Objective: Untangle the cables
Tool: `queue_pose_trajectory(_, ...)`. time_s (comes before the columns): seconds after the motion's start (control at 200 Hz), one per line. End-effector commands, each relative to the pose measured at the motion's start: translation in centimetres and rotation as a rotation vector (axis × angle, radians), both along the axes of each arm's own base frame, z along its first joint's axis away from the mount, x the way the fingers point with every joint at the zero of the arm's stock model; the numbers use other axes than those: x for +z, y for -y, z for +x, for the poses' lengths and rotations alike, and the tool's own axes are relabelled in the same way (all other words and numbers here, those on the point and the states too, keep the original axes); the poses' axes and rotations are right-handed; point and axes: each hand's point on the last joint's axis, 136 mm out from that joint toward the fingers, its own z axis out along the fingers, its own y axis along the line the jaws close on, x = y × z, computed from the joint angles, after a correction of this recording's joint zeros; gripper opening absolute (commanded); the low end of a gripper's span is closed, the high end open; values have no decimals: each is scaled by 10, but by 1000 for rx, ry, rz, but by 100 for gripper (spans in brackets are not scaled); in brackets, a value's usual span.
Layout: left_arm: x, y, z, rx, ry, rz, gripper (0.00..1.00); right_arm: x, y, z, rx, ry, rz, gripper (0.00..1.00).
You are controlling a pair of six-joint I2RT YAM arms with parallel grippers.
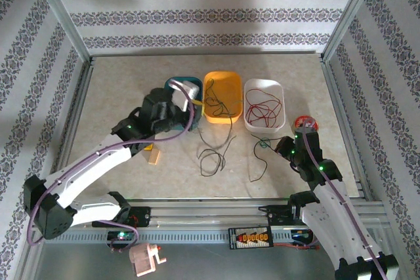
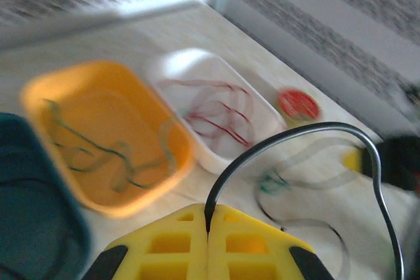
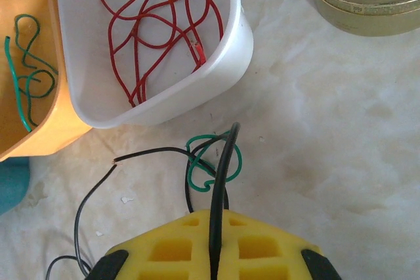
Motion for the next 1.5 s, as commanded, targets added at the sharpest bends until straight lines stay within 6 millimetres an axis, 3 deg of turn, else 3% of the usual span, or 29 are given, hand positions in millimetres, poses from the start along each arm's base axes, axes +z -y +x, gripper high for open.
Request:
queue_pose_trajectory(0.0, 37, -40, 35, 196, 99, -90, 0, 5, 2, 3, -6, 16, 2, 5)
queue_pose_trajectory(0.165, 8, -84, 89, 382, 45, -19, 0, 7, -1, 4, 9, 22, 5, 6)
queue_pose_trajectory(0.34, -54, -126, 155, 536, -74, 58, 0, 11, -6, 6, 45, 26, 8, 6)
queue_pose_trajectory(0.45, -96, -130, 187, 542, -144, 153, 0, 14, -7, 5, 53, 32, 10, 6)
queue_pose_trajectory(0.55, -137, -125, 204, 521, -227, 211, 0, 17, -7, 4, 58, 35, 9, 6)
queue_pose_trajectory(0.65, -162, -120, 213, 506, -290, 231, 0, 17, -7, 2, 67, 35, 5, 6)
queue_pose_trajectory(0.765, -162, -124, 216, 539, -285, 252, 0, 18, -7, 1, 73, 34, -2, 6)
queue_pose_trajectory(0.82, -154, -127, 216, 551, -265, 266, 18, 19, -7, 2, 74, 35, -3, 6)
queue_pose_trajectory(0.92, -125, -122, 206, 545, -189, 301, 52, 19, -8, 3, 78, 33, -2, 6)
queue_pose_trajectory(1.015, -87, -102, 182, 486, -61, 368, 59, 18, -9, 5, 80, 33, 0, 6)
queue_pose_trajectory(1.095, -71, -79, 152, 389, -14, 396, 61, 18, -10, 7, 83, 36, 3, 6)
queue_pose_trajectory(1.225, -98, -42, 88, 165, -107, 375, 62, 17, -11, 9, 88, 34, 5, 6)
queue_pose_trajectory(1.494, -192, 6, -23, -107, -336, 468, 71, 16, -12, 10, 89, 34, 8, 6)
